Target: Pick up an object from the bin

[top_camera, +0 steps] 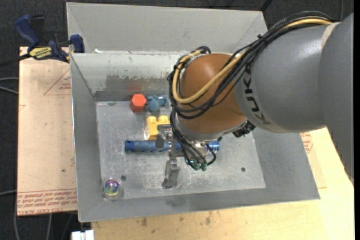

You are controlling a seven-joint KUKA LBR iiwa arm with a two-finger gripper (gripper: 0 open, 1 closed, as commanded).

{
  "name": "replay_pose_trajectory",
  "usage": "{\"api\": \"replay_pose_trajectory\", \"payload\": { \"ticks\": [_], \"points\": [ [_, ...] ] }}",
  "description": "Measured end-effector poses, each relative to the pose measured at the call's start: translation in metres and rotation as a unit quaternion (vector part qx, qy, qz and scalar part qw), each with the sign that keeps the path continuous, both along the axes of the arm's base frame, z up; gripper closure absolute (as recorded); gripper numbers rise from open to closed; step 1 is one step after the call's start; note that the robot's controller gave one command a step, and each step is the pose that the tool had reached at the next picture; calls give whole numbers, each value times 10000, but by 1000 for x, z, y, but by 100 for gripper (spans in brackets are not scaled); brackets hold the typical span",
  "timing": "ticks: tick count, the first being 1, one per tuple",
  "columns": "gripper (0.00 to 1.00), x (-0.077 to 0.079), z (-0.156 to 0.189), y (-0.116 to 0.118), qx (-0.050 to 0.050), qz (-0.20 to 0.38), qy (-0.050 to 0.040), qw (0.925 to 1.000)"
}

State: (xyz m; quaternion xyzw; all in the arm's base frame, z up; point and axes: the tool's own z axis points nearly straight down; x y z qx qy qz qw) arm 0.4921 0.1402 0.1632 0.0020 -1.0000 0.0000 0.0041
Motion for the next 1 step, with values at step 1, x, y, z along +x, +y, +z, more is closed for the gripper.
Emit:
{"api": "replay_pose_trajectory", "payload": {
  "ticks": [1],
  "points": [
    [0,40,-95,17,12,179,-59,9998]
  ]
}}
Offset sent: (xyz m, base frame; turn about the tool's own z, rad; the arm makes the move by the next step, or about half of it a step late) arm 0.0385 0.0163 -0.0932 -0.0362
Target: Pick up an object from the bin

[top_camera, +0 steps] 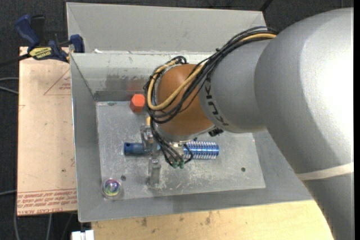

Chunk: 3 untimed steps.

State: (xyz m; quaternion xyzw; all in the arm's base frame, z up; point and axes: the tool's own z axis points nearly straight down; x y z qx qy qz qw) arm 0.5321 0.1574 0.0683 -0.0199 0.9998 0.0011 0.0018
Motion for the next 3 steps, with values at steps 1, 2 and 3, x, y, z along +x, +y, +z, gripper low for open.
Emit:
{"api": "replay_pose_trajectory", "payload": {
  "ticks": [1,2,3],
  "points": [
    [100,1,4,0,8,-4,-14,10000],
    [100,-32,69,29,7,-1516,10,9884],
    [100,-37,153,31,15,-1440,-13,9896]
  ]
}}
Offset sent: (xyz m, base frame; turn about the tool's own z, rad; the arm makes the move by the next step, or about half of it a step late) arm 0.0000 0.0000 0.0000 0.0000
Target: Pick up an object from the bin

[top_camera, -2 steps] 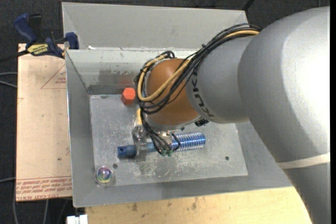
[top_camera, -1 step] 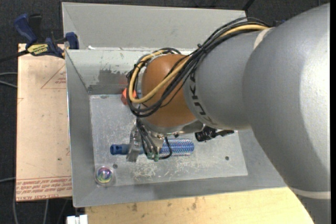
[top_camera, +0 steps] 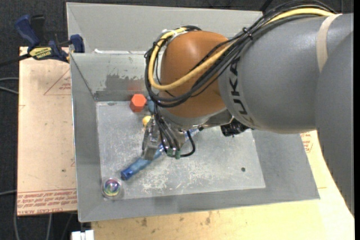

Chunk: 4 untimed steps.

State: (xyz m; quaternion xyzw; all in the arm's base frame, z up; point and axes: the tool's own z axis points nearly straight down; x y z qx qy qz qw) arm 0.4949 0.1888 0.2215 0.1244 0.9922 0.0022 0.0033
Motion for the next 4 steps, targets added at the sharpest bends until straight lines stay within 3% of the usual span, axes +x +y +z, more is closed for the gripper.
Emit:
{"api": "replay_pose_trajectory", "payload": {
  "ticks": [1,2,3,4],
  "points": [
    [0,-1,-4,-1,-15,-4,28,10000],
    [0,19,-156,-77,-30,147,61,9999],
    [0,-1,-114,-135,-32,290,27,9996],
    [0,8,-152,-136,-21,2518,27,9678]
  ]
}}
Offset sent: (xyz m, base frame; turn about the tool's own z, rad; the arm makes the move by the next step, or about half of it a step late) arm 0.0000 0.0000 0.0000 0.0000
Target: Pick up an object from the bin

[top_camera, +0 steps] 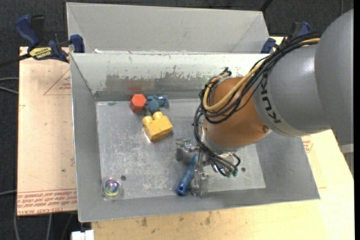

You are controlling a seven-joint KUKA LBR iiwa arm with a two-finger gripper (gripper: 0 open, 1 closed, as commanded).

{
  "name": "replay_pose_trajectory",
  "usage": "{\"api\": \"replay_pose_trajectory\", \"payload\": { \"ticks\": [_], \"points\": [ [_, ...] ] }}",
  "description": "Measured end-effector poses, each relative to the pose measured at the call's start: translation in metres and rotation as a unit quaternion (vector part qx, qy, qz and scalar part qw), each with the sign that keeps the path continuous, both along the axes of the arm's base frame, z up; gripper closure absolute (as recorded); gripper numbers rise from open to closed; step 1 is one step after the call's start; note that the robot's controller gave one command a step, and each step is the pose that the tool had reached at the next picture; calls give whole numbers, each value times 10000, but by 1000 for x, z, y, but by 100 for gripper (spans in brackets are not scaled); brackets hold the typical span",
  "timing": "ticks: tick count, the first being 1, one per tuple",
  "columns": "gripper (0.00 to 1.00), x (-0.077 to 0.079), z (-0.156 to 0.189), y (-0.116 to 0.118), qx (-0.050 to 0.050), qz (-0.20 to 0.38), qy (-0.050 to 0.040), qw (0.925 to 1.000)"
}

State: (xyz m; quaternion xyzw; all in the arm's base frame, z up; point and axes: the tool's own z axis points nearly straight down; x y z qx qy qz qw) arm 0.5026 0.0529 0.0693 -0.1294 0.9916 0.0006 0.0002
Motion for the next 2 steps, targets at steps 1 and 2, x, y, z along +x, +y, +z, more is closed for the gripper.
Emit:
{"api": "replay_pose_trajectory", "payload": {
  "ticks": [1,2],
  "points": [
    [100,0,1,0,3,-2,-2,10000],
    [100,0,148,5,0,619,-45,9981]
  ]
}}
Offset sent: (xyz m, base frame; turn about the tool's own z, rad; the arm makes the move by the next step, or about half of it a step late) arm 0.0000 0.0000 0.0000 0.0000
